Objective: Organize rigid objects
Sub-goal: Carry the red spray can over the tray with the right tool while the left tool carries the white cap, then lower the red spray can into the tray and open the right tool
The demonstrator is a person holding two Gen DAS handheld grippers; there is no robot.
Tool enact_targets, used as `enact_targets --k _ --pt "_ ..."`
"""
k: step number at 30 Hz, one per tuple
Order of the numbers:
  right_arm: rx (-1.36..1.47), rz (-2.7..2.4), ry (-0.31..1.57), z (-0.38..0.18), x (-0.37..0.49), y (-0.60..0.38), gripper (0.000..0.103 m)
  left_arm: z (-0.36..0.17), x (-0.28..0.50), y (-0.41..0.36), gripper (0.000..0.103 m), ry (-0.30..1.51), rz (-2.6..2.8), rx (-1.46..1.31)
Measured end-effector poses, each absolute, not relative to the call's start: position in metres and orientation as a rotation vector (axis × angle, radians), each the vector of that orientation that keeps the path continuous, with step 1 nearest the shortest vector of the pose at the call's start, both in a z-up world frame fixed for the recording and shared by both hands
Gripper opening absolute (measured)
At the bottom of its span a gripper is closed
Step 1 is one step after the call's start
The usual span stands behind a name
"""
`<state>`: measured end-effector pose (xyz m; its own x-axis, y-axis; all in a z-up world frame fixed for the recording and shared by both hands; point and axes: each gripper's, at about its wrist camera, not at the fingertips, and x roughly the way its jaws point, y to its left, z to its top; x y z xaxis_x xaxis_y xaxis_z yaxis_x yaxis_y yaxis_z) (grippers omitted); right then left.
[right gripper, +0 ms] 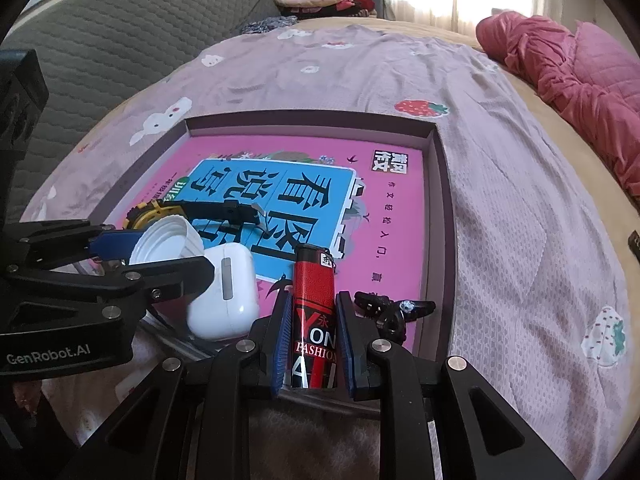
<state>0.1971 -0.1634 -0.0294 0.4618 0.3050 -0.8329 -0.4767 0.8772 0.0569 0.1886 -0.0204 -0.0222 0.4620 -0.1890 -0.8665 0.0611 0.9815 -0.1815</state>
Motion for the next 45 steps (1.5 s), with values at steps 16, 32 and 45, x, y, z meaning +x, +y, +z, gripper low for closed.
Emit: enact_targets --k 16,32,45 --pt "-0.152 0.471 0.959 -0.015 0.187 -0.172 0.028 -0.021 0.186 -0.02 0.05 1.077 -0.151 -0.129" --pt "-0.117 0.442 0.953 -0.002 0.176 -0.183 0.035 -0.021 0.184 -0.016 0.05 1.073 -0.134 -0.156" --pt "-0.086 0.398 0.941 0.004 0.178 -0.197 0.036 -0.016 0.184 -0.042 0.05 1.064 -0.188 -0.111"
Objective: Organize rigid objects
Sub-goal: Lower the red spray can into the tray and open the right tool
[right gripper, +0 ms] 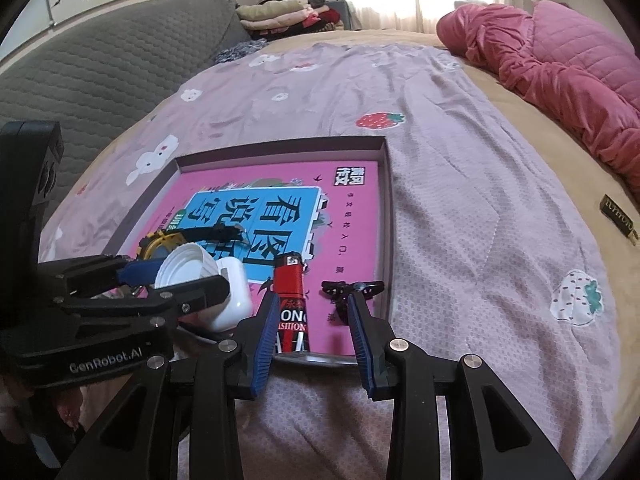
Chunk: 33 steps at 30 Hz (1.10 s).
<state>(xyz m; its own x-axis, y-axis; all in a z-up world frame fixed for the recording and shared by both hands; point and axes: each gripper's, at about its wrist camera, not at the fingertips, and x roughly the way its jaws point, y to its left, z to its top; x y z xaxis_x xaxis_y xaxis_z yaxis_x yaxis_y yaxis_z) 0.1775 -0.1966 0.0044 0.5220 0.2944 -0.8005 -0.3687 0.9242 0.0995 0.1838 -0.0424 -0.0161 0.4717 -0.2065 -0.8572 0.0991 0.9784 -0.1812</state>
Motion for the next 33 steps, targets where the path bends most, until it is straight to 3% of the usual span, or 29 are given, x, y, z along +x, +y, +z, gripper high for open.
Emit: enact_targets --k 5,9,33 --pt "-0.086 0.387 0.941 0.0048 0.1789 -0.1988 0.037 -0.0183 0.1845 -0.0439 0.05 1.073 -0.185 -0.111" --pt "-0.081 0.385 0.942 0.0046 0.1795 -0.1995 0.044 -0.0184 0.1858 -0.0444 0.05 1.074 -0.178 -0.115" --pt "-0.091 0.371 0.952 0.001 0.1797 -0.1993 0.05 -0.0225 0.1901 -0.0435 0.05 1.086 -0.159 -0.128"
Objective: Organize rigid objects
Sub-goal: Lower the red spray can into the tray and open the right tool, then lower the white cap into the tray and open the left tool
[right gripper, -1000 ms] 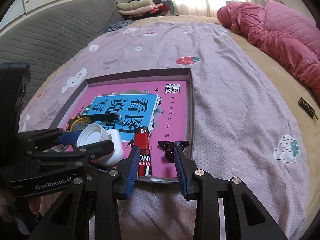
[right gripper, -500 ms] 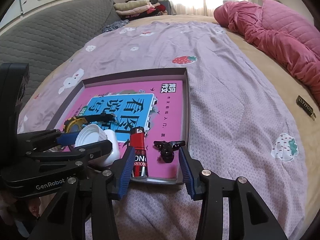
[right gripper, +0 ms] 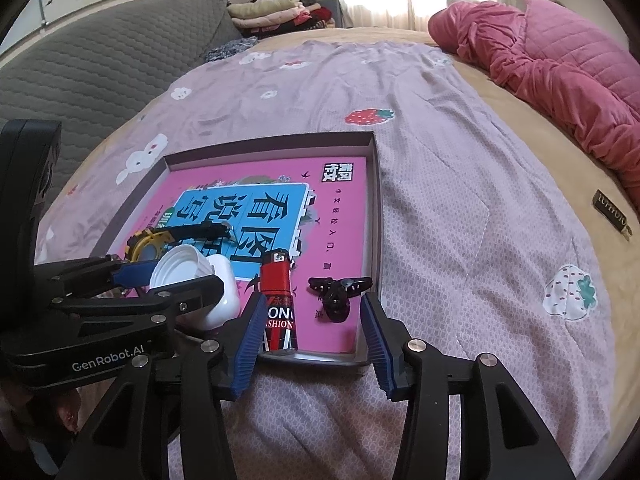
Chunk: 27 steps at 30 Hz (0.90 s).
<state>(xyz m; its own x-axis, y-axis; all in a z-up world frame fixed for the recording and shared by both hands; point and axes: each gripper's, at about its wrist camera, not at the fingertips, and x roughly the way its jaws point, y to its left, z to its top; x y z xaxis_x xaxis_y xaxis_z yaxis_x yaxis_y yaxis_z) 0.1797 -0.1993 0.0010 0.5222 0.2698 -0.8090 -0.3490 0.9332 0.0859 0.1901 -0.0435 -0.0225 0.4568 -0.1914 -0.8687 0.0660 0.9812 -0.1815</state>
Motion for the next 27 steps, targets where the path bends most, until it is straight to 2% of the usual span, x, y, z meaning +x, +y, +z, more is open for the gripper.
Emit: enact_targets --k 6,27 --pt "-0.098 0.378 0.952 0.0011 0.1784 -0.1956 0.057 -0.0223 0.1883 -0.0404 0.05 1.088 -0.16 -0.143" --pt "-0.094 0.355 0.946 0.0027 0.1768 -0.1993 0.064 -0.0227 0.1898 -0.0441 0.052 1.102 -0.173 -0.137"
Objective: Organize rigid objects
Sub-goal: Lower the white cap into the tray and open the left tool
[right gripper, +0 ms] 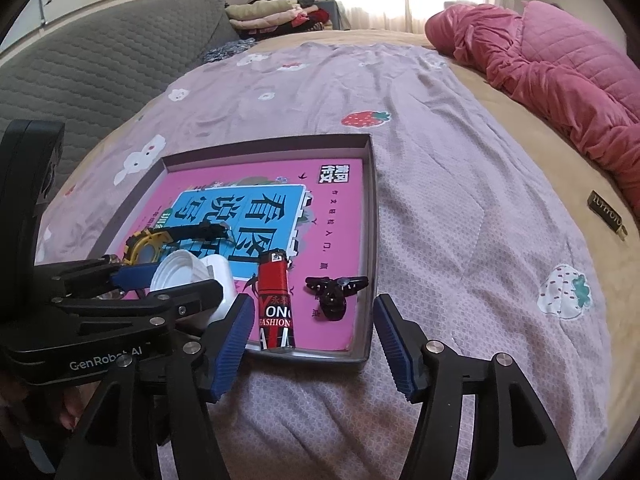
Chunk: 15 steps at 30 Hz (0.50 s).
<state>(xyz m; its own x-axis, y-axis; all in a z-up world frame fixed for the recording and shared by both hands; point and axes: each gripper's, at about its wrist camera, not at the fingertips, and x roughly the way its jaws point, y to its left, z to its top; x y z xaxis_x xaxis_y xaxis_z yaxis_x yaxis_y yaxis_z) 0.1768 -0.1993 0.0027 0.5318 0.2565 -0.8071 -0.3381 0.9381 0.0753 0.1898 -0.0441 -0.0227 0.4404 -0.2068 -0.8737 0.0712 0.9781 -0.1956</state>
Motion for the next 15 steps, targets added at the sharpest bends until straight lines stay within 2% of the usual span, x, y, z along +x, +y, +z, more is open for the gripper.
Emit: enact_targets --k 15 --pt "-0.105 0.347 0.932 0.0078 0.1742 -0.1991 0.067 -0.0128 0.1849 -0.0384 0.052 1.079 -0.167 -0.151"
